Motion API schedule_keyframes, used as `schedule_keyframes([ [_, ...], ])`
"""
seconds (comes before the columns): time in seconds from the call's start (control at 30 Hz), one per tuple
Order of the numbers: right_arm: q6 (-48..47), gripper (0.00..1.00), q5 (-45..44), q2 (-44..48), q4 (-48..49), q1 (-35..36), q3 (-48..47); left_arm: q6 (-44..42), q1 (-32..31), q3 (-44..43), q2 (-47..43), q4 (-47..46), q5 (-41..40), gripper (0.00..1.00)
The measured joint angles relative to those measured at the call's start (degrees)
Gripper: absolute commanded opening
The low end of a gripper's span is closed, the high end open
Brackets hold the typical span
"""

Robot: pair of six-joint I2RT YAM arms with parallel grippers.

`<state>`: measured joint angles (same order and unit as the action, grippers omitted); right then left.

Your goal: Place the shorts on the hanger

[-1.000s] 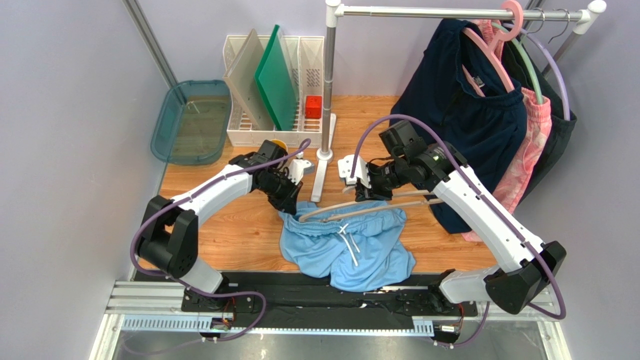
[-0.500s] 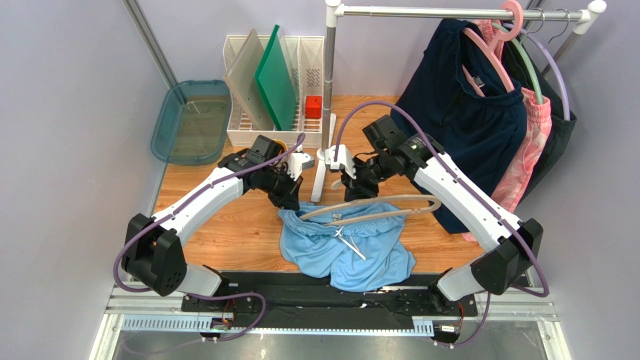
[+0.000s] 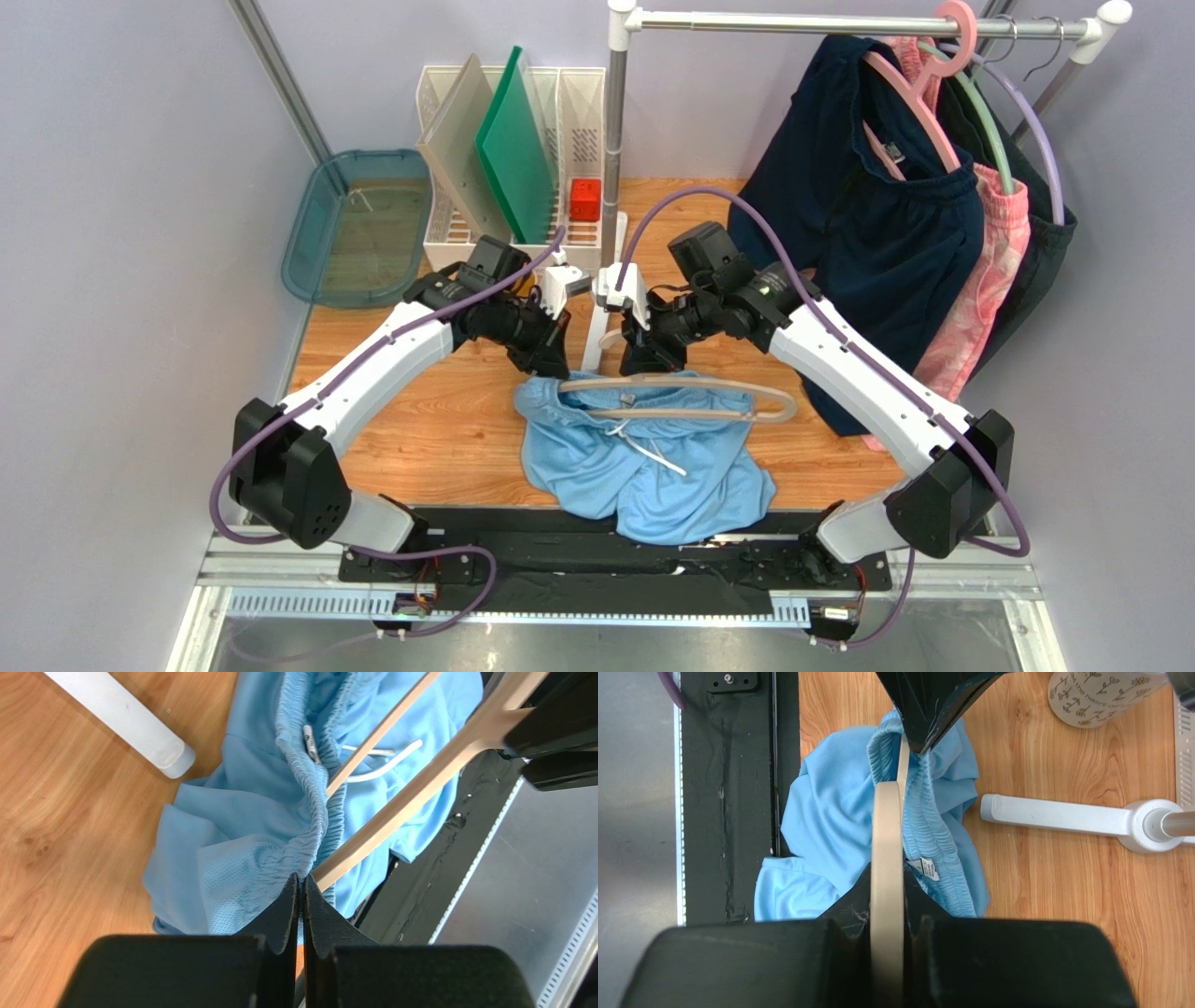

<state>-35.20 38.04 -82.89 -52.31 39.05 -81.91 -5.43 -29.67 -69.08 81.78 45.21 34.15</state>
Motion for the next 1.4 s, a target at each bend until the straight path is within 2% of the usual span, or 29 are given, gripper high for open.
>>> schedule_keyframes([
  [0.07, 0.46, 0.0, 0.24, 0.48, 2.08, 0.24, 1.66, -0.04, 0.0, -0.11, 0.02, 0.31, 0.79, 0.15],
  [0.1, 0.5, 0.0, 0.48, 0.66, 3.23, 0.28, 2.67, -0.66, 0.0, -0.28, 0.11, 1.03, 1.62, 0.39],
  [0.17, 0.46, 0.0, 0.81, 0.72, 4.81, 0.26, 4.04, -2.27, 0.61, -1.09, 0.37, 3.04, 3.5, 0.56],
  [0.2, 0.42, 0.0, 1.07, 0.76, 5.44, 0.26, 4.81, -3.76, 1.09, -1.4, 0.37, 3.93, 4.96, 0.61],
  [0.3, -0.11, 0.0, 1.55, 1.53, 6.8, 0.26, 6.84, -8.7, 4.7, -1.62, -0.5, 6.84, 8.55, 0.62],
  [0.43, -1.22, 0.0, 2.32, 3.58, 8.02, 0.26, 8.63, -22.64, 9.4, -0.09, -6.05, 10.27, 9.2, 0.69],
  [0.6, -2.6, 0.0, 4.09, 4.26, 9.18, 0.26, 8.74, -39.41, 8.68, 7.08, -17.33, 12.11, 10.56, 0.73],
  [0.73, -5.09, 0.0, 6.21, 4.26, 8.74, 0.24, 8.68, -47.1, 7.69, 10.62, -17.88, 10.03, 10.64, 0.74],
  [0.83, -6.8, 0.0, 7.54, 4.26, 8.39, 0.24, 8.68, -49.2, 5.92, 12.92, -16.24, 6.62, 9.75, 0.71],
  [0.9, -7.61, 0.0, 8.07, 4.26, 8.39, 0.26, 8.68, -49.94, 2.78, 14.16, -14.97, 3.96, 7.93, 0.63],
  [0.97, -8.04, 0.0, 8.55, 4.26, 8.37, 0.26, 8.66, -49.31, -0.37, 15.26, -13.51, 0.74, 6.23, 0.41],
  [1.0, -8.2, 0.0, 8.7, 4.26, 8.37, 0.26, 8.66, -48.92, -1.7, 15.41, -13.27, 0.28, 5.97, 0.23],
  [1.07, -8.2, 0.01, 8.74, 4.26, 8.31, 0.24, 8.57, -47.01, -3.48, 15.82, -12.39, -1.6, 4.48, 0.03],
  [1.17, -7.08, 0.4, 8.81, 4.35, 6.84, 0.28, 8.55, -44.46, -4.0, 15.82, -11.39, -4.46, 2.36, 0.0],
  [1.2, -6.58, 0.63, 8.76, 4.59, 6.95, 0.31, 8.55, -44.0, -4.0, 15.93, -11.54, -4.63, 1.88, 0.0],
  [1.3, -3.19, 0.87, 8.41, 6.25, 7.17, -0.83, 8.57, -43.8, -4.13, 17.84, -13.14, -5.11, 1.42, 0.0],
  [1.4, 2.21, 0.92, 8.48, 8.72, 7.21, -4.07, 8.55, -43.95, -4.13, 20.46, -16.33, -4.61, 1.33, 0.0],
])
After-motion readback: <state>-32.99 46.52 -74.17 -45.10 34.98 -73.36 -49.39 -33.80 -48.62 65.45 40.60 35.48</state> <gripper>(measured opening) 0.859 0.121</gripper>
